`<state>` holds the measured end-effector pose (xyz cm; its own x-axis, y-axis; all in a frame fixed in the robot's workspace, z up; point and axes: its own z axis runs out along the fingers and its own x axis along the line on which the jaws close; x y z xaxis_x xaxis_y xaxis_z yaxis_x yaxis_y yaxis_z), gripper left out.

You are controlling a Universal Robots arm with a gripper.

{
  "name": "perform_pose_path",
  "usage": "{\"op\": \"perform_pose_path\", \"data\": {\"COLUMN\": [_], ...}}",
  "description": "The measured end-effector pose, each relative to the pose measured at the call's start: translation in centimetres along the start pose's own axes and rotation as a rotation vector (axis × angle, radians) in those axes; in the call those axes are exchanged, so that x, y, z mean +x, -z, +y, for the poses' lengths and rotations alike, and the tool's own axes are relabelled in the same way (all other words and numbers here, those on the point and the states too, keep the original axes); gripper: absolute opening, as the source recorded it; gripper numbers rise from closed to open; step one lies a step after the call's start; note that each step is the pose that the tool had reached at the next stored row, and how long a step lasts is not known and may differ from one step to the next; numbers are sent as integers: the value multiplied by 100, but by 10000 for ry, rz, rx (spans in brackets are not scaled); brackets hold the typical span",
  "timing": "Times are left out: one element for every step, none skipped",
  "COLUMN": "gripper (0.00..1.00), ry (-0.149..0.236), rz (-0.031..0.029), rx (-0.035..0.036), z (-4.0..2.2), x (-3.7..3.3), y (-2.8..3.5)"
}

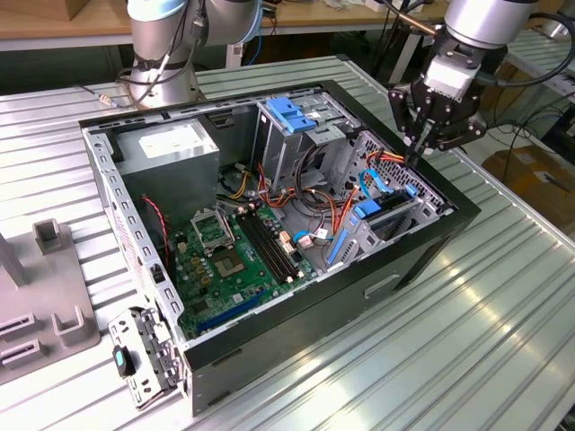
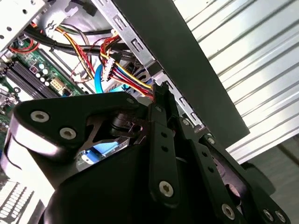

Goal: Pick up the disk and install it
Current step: 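Insert the second disk wire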

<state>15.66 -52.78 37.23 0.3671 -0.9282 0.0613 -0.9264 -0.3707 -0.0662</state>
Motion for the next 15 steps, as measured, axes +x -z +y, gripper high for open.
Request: {"op": "perform_pose_path", "data": {"gripper": [16, 16, 16, 16, 16, 16, 16, 16, 16, 16, 16, 16, 16, 16, 16], "ry": [-211, -369, -372, -375, -375, -377, -378, -379, -384, -485, -701, -912, -1061, -1302, -1476], "rz": [14, 25, 25, 25, 24, 25, 25, 25, 26, 31, 44, 60, 69, 86, 98], "rx": [-13, -22, -23, -23, -23, -23, -23, -23, -24, -30, -43, -56, -65, -80, -91], "z": [0, 0, 0, 0, 0, 0, 0, 0, 0, 0, 0, 0, 0, 0, 0], "x": [0, 0, 0, 0, 0, 0, 0, 0, 0, 0, -1, 0, 0, 0, 0], "y": [-1, -1, -1, -1, -1, -1, -1, -1, -1, -2, -3, -3, -4, -5, -5]}}
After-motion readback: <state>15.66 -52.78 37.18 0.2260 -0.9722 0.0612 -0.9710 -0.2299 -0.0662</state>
